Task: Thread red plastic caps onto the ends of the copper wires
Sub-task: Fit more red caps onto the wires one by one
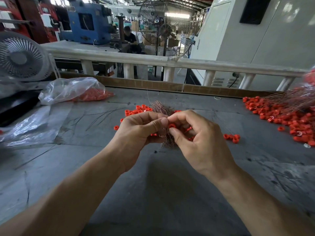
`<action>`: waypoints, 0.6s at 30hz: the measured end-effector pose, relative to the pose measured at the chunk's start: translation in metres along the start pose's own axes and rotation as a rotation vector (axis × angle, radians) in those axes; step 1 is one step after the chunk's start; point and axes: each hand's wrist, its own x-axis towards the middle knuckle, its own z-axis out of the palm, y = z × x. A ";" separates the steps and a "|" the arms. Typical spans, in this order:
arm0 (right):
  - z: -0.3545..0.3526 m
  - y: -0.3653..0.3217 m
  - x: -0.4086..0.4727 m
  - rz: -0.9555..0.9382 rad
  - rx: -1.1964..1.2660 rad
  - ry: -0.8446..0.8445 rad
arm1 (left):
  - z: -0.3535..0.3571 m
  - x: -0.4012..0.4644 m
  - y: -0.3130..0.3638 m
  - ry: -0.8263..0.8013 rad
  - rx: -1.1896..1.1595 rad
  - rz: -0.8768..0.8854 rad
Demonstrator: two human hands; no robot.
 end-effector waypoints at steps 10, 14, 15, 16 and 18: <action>0.000 0.008 0.002 0.333 0.372 -0.048 | -0.011 0.006 0.003 0.116 -0.080 0.074; 0.000 0.013 0.004 0.484 0.517 -0.086 | -0.015 0.007 0.005 0.209 -0.098 0.074; 0.000 0.013 0.004 0.505 0.537 -0.098 | -0.015 0.007 0.006 0.236 -0.115 0.084; 0.000 0.013 0.004 0.523 0.557 -0.109 | -0.016 0.008 0.006 0.260 -0.134 0.096; 0.000 0.013 0.004 0.537 0.563 -0.113 | -0.016 0.009 0.006 0.297 -0.157 0.108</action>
